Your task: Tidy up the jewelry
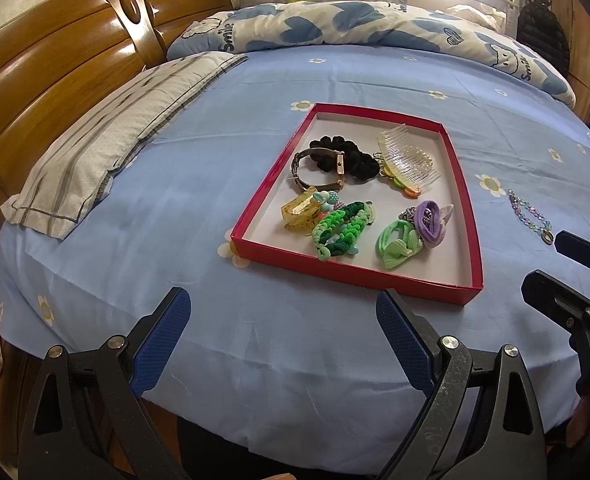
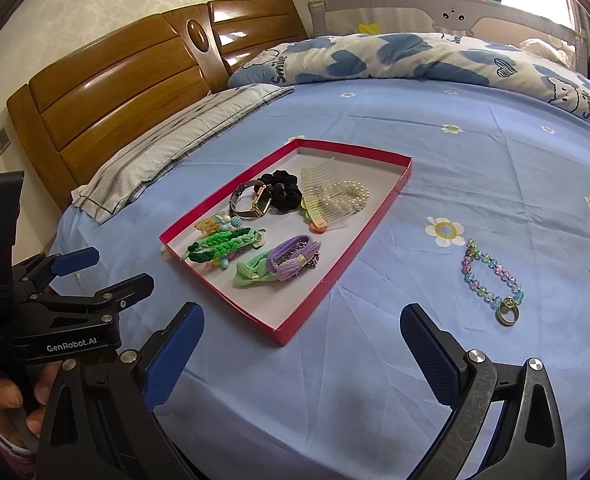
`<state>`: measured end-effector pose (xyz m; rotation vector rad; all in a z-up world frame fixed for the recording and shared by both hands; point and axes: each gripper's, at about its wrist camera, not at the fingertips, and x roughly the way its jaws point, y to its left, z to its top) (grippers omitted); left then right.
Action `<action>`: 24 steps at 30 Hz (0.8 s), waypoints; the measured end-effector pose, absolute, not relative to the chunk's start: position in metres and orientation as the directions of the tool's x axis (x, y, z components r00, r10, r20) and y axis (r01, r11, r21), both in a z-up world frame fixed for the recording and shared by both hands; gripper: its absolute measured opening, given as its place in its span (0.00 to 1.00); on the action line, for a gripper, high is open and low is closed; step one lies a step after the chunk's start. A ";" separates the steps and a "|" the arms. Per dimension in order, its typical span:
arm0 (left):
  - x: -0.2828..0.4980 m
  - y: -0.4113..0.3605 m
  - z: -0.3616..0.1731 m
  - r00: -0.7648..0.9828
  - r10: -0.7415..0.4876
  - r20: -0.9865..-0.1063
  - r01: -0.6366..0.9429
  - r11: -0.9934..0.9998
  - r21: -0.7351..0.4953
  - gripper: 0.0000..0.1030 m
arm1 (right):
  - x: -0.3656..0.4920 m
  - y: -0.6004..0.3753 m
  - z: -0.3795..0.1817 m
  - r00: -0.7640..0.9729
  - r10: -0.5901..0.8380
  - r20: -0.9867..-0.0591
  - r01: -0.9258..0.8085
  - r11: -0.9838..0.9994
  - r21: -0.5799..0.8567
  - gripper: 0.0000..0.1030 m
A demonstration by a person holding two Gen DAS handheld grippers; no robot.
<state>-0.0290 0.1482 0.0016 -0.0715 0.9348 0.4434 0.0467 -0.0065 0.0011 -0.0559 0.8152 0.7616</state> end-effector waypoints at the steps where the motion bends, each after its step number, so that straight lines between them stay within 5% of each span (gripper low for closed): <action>1: -0.029 0.148 0.001 0.511 0.337 -0.791 -0.398 0.908 0.130 0.92 | 0.047 -0.007 0.001 0.440 0.592 -0.675 -0.634 0.737 0.234 0.97; 24: -0.029 0.149 0.000 0.503 0.338 -0.796 -0.400 0.907 0.133 0.92 | 0.046 -0.006 0.004 0.440 0.595 -0.672 -0.634 0.736 0.238 0.97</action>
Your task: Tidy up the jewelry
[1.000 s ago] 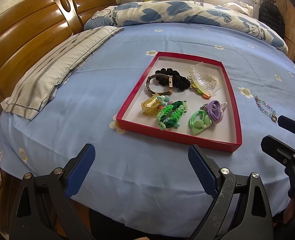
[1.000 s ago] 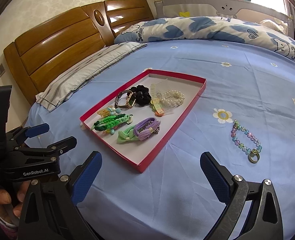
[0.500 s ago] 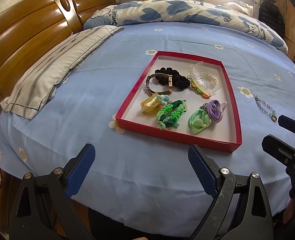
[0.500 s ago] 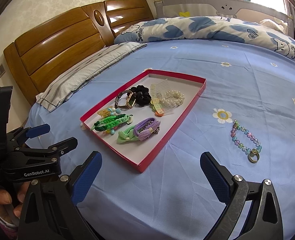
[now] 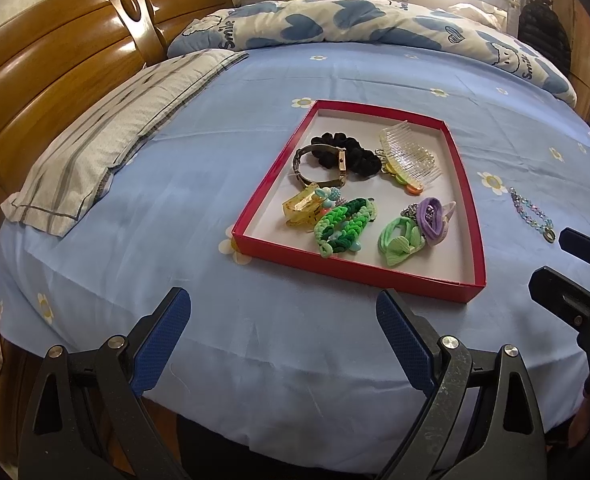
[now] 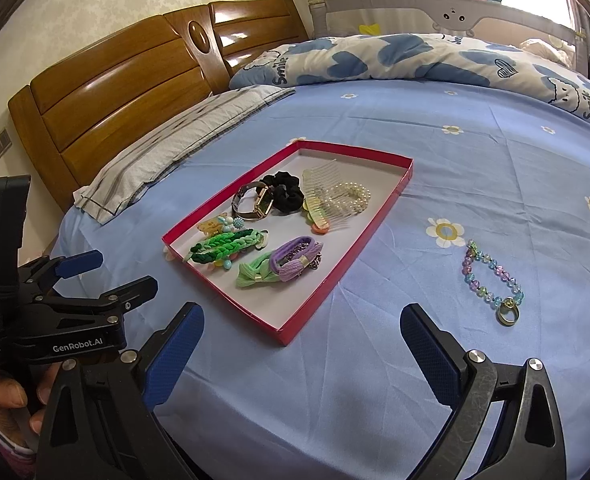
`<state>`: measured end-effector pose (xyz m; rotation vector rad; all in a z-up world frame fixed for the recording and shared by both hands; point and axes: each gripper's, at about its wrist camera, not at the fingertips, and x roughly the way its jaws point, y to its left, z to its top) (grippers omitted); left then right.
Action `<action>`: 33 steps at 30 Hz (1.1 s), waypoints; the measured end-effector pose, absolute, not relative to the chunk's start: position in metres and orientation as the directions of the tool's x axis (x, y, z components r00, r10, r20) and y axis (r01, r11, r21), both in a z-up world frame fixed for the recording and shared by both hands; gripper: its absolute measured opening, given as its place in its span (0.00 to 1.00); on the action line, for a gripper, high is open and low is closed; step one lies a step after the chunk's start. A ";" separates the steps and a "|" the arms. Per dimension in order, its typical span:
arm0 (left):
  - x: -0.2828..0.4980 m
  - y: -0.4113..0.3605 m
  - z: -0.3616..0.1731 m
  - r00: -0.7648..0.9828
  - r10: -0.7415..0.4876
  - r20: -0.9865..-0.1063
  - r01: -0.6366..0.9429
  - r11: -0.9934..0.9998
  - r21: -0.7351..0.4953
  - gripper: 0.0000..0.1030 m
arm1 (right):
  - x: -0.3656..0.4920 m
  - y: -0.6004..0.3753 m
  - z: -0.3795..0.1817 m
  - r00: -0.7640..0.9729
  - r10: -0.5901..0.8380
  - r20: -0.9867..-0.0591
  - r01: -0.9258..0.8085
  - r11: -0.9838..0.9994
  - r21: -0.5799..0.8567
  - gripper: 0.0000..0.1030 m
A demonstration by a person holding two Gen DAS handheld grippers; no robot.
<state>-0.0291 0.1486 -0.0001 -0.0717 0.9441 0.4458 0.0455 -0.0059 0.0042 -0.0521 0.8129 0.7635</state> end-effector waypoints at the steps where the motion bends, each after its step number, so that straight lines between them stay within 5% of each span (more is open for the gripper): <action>1: -0.029 0.149 0.000 0.504 0.338 -0.795 -0.399 0.907 0.133 0.92 | 0.046 -0.006 0.004 0.440 0.596 -0.672 -0.634 0.736 0.238 0.97; 33: -0.029 0.146 0.001 0.508 0.342 -0.790 -0.393 0.909 0.140 0.92 | 0.046 -0.006 0.008 0.442 0.599 -0.668 -0.633 0.736 0.241 0.97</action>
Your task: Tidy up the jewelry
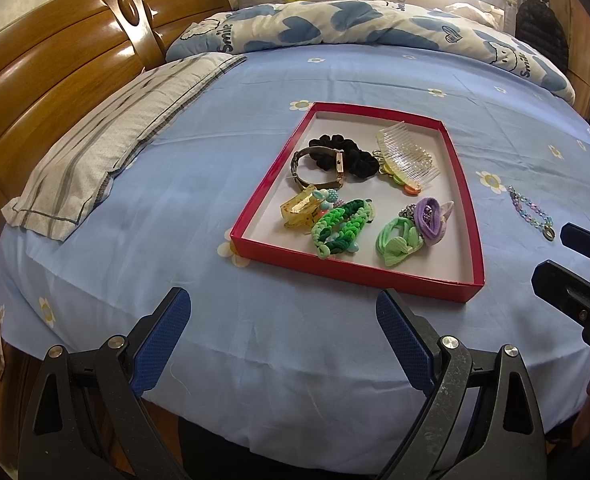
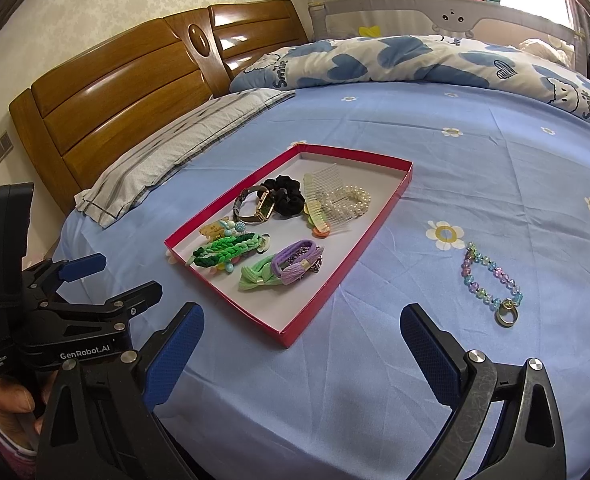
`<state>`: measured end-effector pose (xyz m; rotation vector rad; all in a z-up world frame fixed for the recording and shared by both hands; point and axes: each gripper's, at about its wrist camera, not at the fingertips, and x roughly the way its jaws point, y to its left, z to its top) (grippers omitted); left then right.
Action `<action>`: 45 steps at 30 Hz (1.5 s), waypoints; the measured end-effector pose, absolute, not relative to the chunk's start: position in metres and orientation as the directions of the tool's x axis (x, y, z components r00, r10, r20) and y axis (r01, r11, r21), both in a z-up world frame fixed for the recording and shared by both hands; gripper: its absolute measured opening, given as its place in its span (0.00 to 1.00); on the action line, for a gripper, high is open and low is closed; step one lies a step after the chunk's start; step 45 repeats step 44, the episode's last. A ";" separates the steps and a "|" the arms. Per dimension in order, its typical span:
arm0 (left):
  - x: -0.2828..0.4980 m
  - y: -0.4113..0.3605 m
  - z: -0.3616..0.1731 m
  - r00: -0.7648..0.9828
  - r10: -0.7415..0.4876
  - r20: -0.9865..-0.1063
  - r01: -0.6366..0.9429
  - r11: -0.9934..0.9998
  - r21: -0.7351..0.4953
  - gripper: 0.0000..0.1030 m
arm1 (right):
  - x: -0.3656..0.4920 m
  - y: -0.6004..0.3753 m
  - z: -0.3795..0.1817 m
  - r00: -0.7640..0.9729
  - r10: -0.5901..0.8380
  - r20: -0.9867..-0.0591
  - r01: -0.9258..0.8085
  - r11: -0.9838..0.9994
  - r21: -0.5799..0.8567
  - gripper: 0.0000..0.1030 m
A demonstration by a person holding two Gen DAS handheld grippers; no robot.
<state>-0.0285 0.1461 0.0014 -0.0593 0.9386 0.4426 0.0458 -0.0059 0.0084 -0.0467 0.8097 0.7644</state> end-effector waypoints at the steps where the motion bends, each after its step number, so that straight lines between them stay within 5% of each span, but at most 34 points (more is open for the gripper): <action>1: -0.028 0.146 0.001 0.509 0.341 -0.791 -0.392 0.909 0.140 0.92 | 0.046 -0.006 0.009 0.441 0.599 -0.668 -0.633 0.736 0.242 0.97; 45: -0.018 0.144 -0.003 0.502 0.323 -0.802 -0.373 0.918 0.136 0.92 | 0.051 -0.001 0.000 0.419 0.607 -0.675 -0.627 0.731 0.269 0.97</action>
